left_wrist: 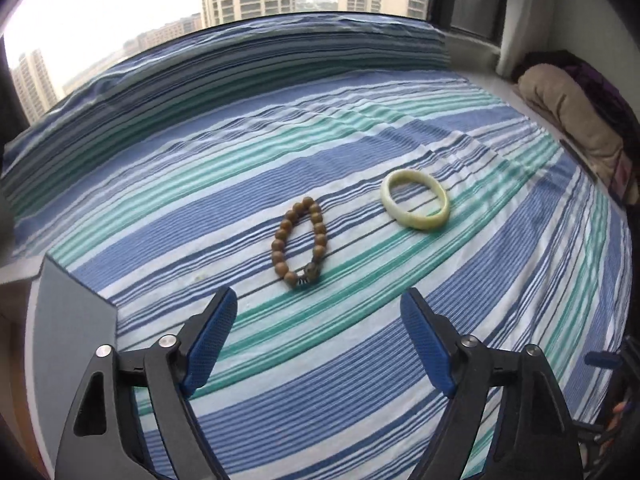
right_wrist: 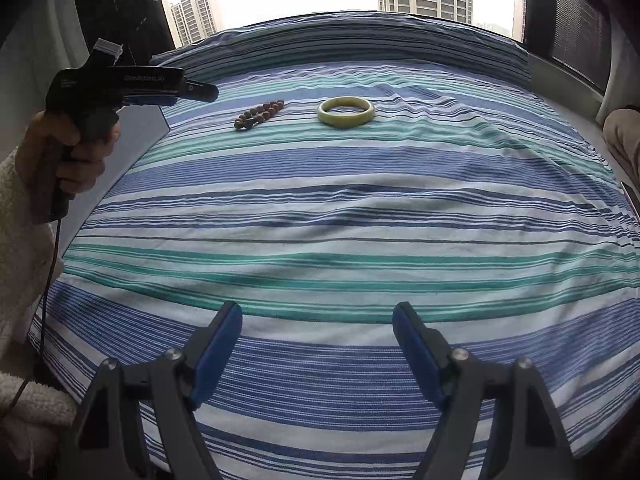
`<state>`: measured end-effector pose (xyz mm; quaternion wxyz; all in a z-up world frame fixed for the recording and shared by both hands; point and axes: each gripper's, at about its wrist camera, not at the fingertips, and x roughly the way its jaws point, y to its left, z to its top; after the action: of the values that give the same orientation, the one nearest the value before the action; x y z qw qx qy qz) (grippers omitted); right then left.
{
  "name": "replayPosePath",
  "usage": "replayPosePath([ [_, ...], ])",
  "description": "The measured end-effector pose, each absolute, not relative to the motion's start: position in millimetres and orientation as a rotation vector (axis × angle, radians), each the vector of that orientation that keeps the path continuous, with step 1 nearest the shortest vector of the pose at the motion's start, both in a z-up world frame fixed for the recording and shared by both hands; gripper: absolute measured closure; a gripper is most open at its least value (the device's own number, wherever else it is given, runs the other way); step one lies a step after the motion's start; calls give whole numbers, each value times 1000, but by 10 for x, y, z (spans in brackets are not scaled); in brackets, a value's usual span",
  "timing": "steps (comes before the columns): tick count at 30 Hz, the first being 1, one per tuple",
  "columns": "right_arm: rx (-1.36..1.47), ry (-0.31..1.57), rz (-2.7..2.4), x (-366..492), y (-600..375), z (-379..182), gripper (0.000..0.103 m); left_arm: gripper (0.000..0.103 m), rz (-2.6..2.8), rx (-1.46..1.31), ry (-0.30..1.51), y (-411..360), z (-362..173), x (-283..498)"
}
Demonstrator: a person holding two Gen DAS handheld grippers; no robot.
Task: Organize jewelry
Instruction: 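Lower the left tool and grasp the wooden bead bracelet, then grasp the pale jade bangle rim with the right tool while the left tool holds the bracelet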
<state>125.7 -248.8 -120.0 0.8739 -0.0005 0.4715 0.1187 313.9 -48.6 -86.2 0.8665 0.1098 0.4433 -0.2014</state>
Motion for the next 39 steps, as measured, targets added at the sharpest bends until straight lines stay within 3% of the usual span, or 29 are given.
replayPosePath([
  [4, 23, 994, 244, 1270, -2583, -1227, 24, 43, -457, 371, 940, -673, -1142, 3361],
  [7, 39, 1006, 240, 1296, -2642, -1264, 24, 68, -489, 407, 980, -738, -1322, 3467],
  [10, 56, 1012, 232, 1329, -2694, -1290, 24, 81, -524, 389, 989, -746, -1366, 3514],
  [16, 78, 1020, 229, 1411, -2750, -1294, 24, 83, -555, 333, 1077, -690, -1362, 3571],
  [21, 107, 1026, 368, 1712, -2811, -1056, 24, 91, -587, 297, 1114, -621, -1362, 3358],
  [24, 102, 1022, 497, 2258, -2824, -819, 24, 91, -603, 273, 1128, -594, -1352, 3136],
  [29, -188, 1026, 567, 3411, -2321, -838, 24, 92, -634, 129, 1175, -519, -1354, 2862],
  [32, -315, 1116, 600, 3893, -1933, -1144, 41, 92, -642, 2, 1203, -430, -1362, 2787],
  [33, -354, 1138, 592, 4000, -1843, -1252, 51, 92, -646, -48, 1210, -386, -1365, 2771],
  [35, -393, 1192, 576, 4147, -1738, -1437, 55, 92, -661, -164, 1213, -283, -1352, 2746],
  [37, -386, 1194, 554, 4201, -1723, -1473, 92, 92, -677, -296, 1200, -148, -1313, 2721],
  [39, -315, 1210, 579, 4179, -1768, -1403, 93, 92, -684, -404, 1179, -25, -1237, 2675],
])
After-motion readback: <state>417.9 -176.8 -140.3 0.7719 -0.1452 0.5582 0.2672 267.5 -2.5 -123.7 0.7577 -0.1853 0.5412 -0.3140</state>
